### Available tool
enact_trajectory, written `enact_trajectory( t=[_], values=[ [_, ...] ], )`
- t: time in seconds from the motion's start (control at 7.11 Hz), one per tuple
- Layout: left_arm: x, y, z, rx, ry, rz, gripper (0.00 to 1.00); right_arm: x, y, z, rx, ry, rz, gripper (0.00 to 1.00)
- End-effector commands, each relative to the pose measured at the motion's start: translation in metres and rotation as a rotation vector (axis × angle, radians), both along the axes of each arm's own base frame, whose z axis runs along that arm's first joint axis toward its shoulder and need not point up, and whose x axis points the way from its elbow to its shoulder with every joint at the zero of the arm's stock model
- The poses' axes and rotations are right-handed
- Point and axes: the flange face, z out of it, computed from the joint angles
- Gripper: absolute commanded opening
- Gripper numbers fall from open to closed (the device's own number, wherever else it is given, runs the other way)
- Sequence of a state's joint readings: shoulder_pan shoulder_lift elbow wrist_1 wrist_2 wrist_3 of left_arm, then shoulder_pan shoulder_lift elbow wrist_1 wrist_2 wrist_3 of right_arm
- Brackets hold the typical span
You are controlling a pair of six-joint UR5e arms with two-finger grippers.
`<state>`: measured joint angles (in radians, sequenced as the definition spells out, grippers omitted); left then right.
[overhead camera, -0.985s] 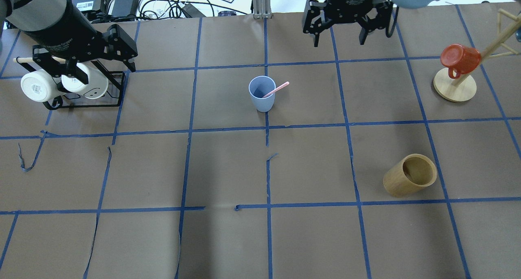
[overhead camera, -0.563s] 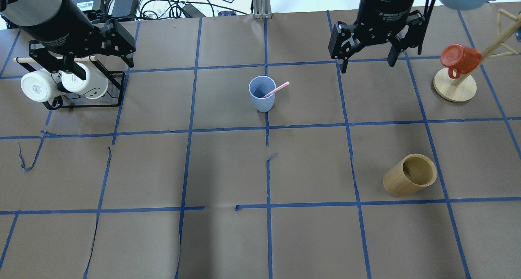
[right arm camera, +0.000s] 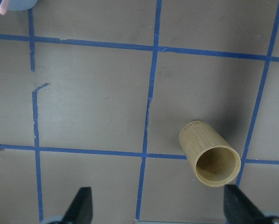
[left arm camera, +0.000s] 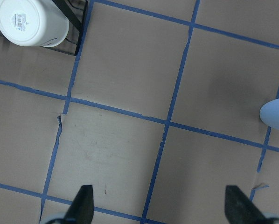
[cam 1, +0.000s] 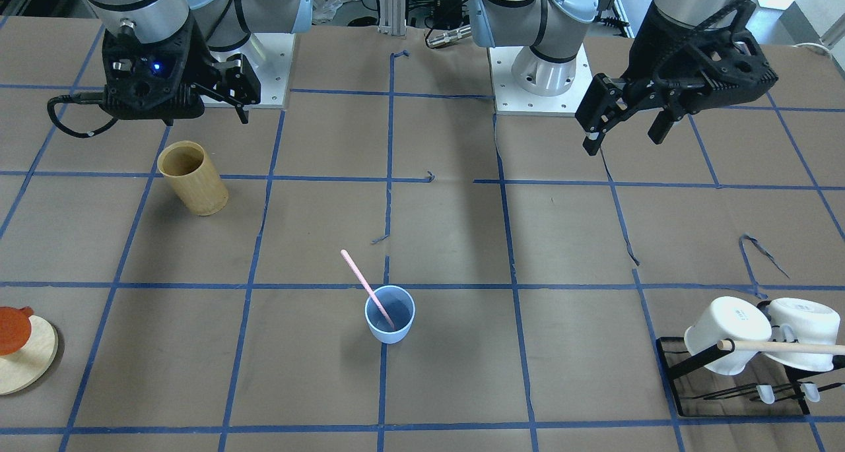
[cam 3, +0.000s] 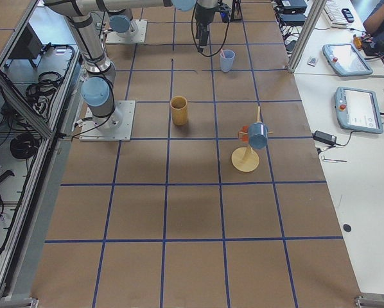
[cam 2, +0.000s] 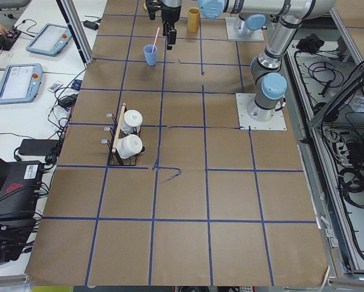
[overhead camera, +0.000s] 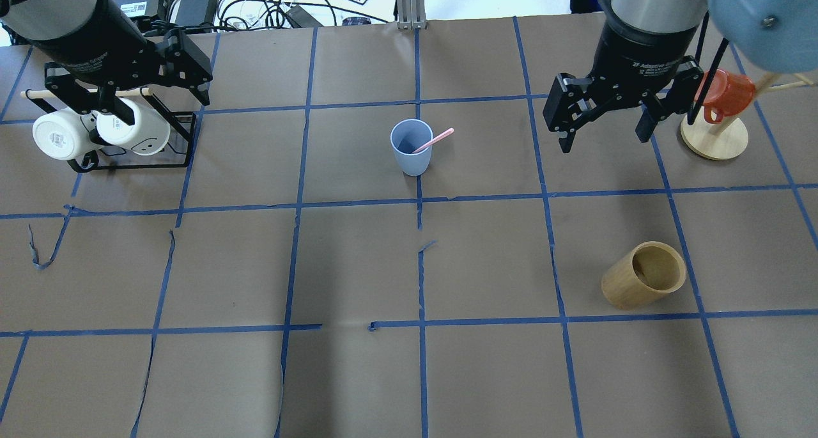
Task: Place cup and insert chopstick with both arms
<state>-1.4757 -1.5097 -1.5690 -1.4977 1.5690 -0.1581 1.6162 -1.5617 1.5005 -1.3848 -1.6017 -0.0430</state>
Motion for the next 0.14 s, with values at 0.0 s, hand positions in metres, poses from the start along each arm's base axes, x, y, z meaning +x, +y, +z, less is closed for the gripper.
enact_trajectory(
  t=[0.0],
  values=[
    [0.0015,-0.0005,-0.0016,0.004,0.000,0.003,1.00,-0.0002,0.0040,0.0050,-0.015,-0.012,0.004,1.00]
  ],
)
